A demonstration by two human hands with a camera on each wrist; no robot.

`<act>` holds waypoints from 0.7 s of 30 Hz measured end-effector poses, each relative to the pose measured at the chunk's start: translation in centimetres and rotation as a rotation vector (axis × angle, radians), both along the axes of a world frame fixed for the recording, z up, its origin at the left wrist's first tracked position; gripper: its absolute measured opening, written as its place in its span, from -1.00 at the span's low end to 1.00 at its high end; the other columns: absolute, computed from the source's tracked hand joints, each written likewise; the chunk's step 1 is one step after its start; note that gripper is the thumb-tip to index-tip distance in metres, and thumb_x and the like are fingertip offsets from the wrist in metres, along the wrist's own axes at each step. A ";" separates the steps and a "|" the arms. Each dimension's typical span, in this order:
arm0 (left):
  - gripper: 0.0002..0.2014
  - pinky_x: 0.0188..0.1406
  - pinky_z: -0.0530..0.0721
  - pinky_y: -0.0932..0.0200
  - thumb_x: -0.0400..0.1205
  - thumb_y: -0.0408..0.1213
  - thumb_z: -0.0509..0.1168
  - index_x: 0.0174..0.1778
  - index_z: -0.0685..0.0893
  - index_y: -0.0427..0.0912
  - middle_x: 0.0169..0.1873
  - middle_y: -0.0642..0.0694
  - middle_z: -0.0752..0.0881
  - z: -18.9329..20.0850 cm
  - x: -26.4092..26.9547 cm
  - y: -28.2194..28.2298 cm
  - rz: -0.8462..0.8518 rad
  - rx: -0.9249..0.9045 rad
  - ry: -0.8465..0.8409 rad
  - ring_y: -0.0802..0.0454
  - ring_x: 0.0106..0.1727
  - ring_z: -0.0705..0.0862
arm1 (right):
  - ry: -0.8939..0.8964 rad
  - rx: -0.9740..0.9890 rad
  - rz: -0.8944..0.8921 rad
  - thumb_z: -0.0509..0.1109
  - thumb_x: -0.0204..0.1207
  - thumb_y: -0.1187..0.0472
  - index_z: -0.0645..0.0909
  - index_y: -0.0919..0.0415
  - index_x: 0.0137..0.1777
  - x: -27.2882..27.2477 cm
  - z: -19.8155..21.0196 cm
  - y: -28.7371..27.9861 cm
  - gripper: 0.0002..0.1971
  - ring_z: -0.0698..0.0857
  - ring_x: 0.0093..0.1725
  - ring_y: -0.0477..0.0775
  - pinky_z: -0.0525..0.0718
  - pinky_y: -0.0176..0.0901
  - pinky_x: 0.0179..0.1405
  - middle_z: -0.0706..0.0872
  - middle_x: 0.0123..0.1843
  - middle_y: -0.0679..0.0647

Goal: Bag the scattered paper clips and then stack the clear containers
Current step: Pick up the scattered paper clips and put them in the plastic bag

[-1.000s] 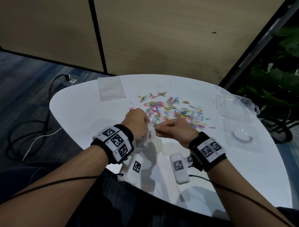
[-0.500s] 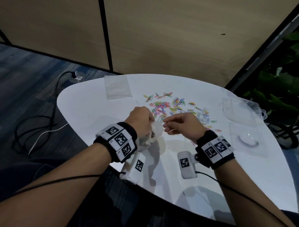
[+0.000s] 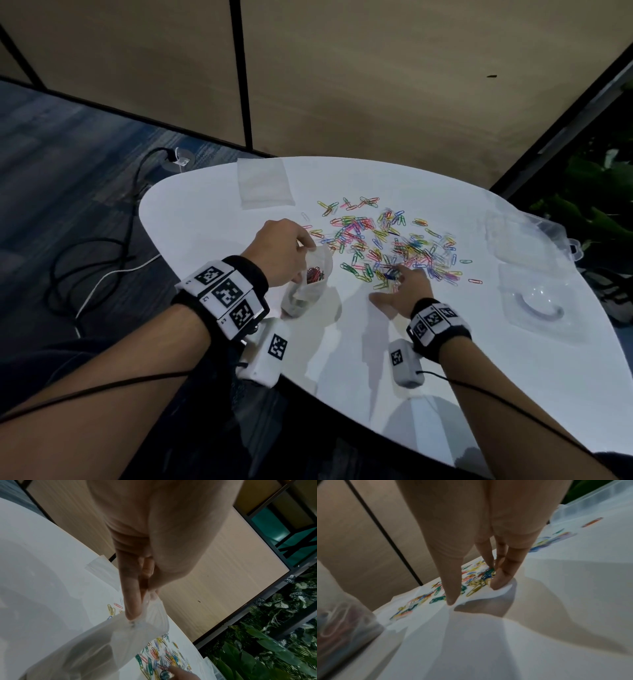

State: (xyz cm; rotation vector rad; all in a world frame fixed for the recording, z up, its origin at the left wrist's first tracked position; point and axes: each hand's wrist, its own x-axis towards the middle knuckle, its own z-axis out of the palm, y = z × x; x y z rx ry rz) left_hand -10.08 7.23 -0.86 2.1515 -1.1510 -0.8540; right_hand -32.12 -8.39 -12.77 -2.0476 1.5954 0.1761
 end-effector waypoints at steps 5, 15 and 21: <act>-0.79 -0.13 0.87 0.04 0.70 -0.44 0.24 0.11 0.78 -0.25 -0.35 -0.15 0.78 -0.2 0.6 0.0 0.005 -0.002 -0.012 -0.12 -0.40 0.85 | 0.100 -0.090 0.081 0.50 0.37 -0.26 -0.14 0.14 0.73 3.9 -0.6 -0.3 0.15 0.12 0.68 0.37 0.30 0.22 0.60 -0.02 0.73 0.22; -0.79 -0.11 0.86 0.08 0.71 -0.42 0.23 0.12 0.76 -0.20 -0.30 -0.27 0.84 -0.7 0.6 0.0 -0.026 0.033 0.006 -0.12 -0.39 0.86 | 0.151 -0.286 0.229 0.37 0.53 0.44 0.69 0.30 0.25 5.1 -0.5 -0.5 -0.69 0.69 0.14 0.25 0.72 -0.04 0.11 0.65 0.18 0.28; -0.78 -0.07 0.86 0.03 0.70 -0.43 0.23 0.13 0.76 -0.21 -0.26 -0.23 0.83 -0.9 0.0 -0.4 -0.052 0.043 -0.002 -0.14 -0.35 0.87 | -0.078 -0.015 -0.148 0.48 0.52 0.22 0.83 0.24 0.00 1.5 1.0 -2.6 -0.85 0.79 -0.13 0.03 0.65 -0.37 -0.24 0.85 -0.07 0.08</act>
